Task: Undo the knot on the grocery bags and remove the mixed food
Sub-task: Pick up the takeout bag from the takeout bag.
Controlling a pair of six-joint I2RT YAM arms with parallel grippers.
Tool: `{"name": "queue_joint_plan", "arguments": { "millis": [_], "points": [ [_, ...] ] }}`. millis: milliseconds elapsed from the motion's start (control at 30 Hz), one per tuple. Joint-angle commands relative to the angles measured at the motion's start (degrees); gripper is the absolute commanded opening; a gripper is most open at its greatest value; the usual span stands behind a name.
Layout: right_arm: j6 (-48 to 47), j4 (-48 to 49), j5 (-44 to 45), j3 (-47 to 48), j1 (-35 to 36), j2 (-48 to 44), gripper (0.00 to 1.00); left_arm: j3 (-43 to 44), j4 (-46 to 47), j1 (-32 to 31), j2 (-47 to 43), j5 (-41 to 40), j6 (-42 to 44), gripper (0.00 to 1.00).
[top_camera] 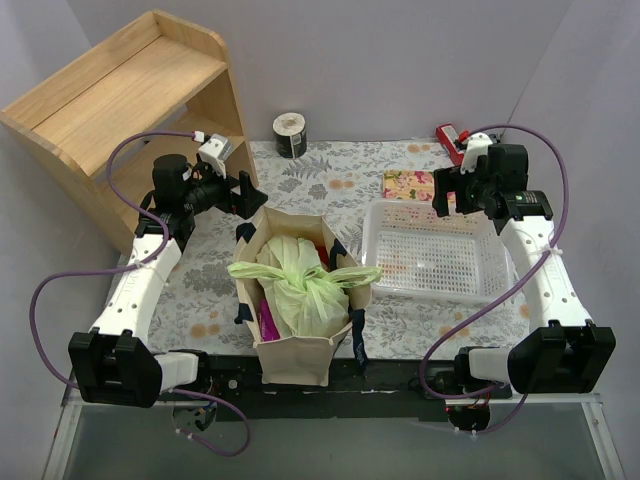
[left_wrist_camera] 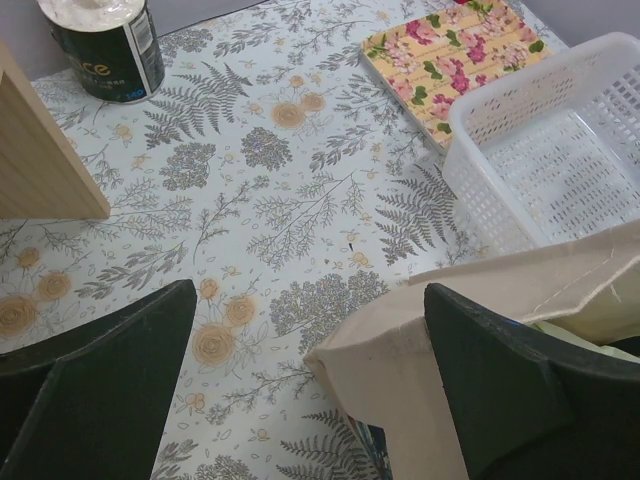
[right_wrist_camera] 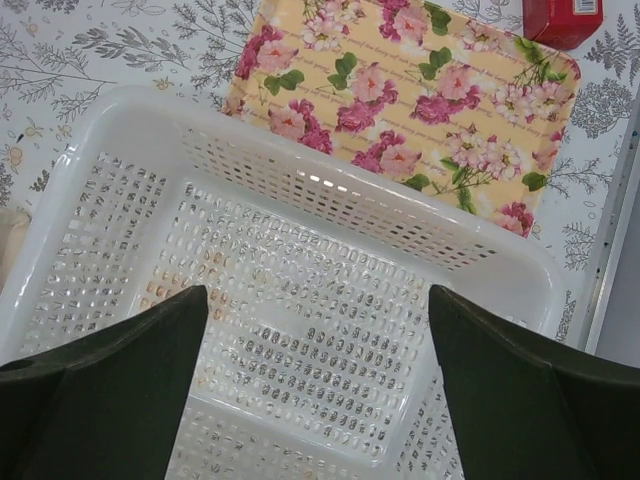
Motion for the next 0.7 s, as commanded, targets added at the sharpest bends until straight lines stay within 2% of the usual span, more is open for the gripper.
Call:
{"name": "queue_joint_plan", "arguments": {
  "millis": [0, 100, 200, 300, 333, 367, 467, 600, 667],
  "points": [
    [-0.93, 0.84, -2.65, -0.5, 0.07, -0.92, 0.98, 1.66, -0.55, 0.07, 0.32, 0.31, 0.66, 0.98],
    [-5.31, 0.4, -5.29, 0.63, 0.07, -0.83, 0.98, 2.1, -0.02, 0.24, 0.41, -3.64, -0.75, 0.98],
    [-8.14, -1.0, -12.31, 2.12, 0.07, -1.71, 0.98, 2.01, -0.98, 0.25, 0.14, -1.29, -0.66, 0.98],
    [-9.46, -3.81, -24.69, 5.1, 0.16, -2.24, 0.98, 1.84, -1.87, 0.25, -0.03, 2.67, -0.84, 0.98],
    [-9.47, -4.77, -31.51, 6.08, 0.16, -1.89, 0.98, 1.49, -1.87, 0.25, -0.03, 3.2, -0.92, 0.98],
    [-8.86, -5.74, -33.75, 7.3, 0.59, -1.28, 0.98, 0.62, -1.78, 0.33, 0.05, 3.12, -0.84, 0.98],
    [-9.55, -12.06, -35.89, 12.58, 6.12, 2.15, 0.98, -0.18, -1.25, 0.25, -0.12, 3.03, -1.1, 0.98],
    [-10.7, -14.01, -32.64, 11.1, 15.51, 0.32, 0.98, 2.79, -2.13, 0.25, 0.49, 4.78, -0.75, 0.98],
    [-9.91, -14.98, -32.72, 10.04, 17.55, 0.22, 0.98, 5.08, -3.62, 0.25, 0.84, 6.63, -1.36, 0.98]
  ]
}}
